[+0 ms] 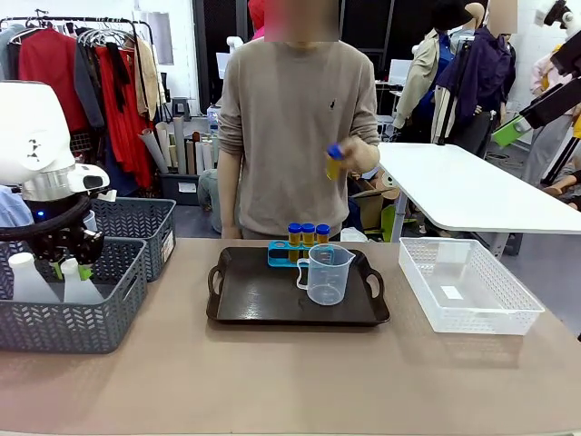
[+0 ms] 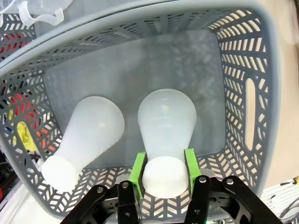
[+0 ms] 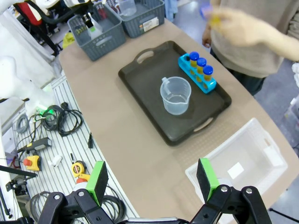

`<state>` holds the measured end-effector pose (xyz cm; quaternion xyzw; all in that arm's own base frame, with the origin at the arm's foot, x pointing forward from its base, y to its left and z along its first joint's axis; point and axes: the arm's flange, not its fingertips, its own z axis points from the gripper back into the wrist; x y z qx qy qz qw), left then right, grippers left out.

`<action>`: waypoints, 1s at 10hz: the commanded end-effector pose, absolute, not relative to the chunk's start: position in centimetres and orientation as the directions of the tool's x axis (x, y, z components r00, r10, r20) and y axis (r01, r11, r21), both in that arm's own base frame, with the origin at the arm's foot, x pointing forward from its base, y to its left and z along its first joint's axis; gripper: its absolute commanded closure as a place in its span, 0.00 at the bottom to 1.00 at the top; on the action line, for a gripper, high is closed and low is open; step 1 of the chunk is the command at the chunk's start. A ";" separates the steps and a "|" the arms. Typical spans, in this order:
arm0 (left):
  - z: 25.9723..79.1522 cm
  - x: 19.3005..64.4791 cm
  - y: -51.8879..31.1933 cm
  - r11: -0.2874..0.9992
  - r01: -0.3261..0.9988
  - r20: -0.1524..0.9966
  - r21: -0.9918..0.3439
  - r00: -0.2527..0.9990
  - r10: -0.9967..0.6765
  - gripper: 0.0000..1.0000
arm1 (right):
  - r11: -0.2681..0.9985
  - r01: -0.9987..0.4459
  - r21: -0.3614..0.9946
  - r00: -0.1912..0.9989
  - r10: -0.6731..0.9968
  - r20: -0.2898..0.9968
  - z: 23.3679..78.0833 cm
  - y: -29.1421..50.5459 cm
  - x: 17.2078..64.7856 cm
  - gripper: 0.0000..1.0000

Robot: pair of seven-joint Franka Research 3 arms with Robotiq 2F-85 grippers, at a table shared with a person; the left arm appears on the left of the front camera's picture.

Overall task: Prepare the laboratory tools.
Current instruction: Pick up one Small flask and place it on the Handle tray.

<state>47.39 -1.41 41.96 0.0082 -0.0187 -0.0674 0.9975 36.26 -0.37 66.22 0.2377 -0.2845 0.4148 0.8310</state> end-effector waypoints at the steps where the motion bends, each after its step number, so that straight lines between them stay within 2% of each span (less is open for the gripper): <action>1: 43.3 47.4 -0.9 0.985 0.172 0.017 0.025 0.985 -0.172 1.00 | 0.530 -0.832 0.165 0.482 0.542 0.689 66.4 -0.3 36.3 0.00; 2: 45.4 47.0 -0.7 0.987 0.158 -0.007 -0.002 0.987 -0.158 1.00 | 0.530 -0.832 0.165 0.482 0.542 0.689 66.4 -0.3 36.3 0.00; 4: 49.9 46.6 -0.9 0.980 0.201 0.035 -0.005 0.979 -0.201 1.00 | 0.530 -0.832 0.165 0.482 0.542 0.689 66.4 -0.3 36.3 0.00; 7: 54.8 45.5 -2.2 0.969 0.247 0.028 -0.033 0.969 -0.246 1.00 | 0.530 -0.832 0.165 0.482 0.542 0.689 66.4 -0.3 36.3 0.00; 10: 61.5 44.6 -4.8 0.946 0.320 0.124 -0.043 0.942 -0.313 1.00 | 0.530 -0.832 0.165 0.482 0.542 0.689 66.4 -0.3 36.3 0.00</action>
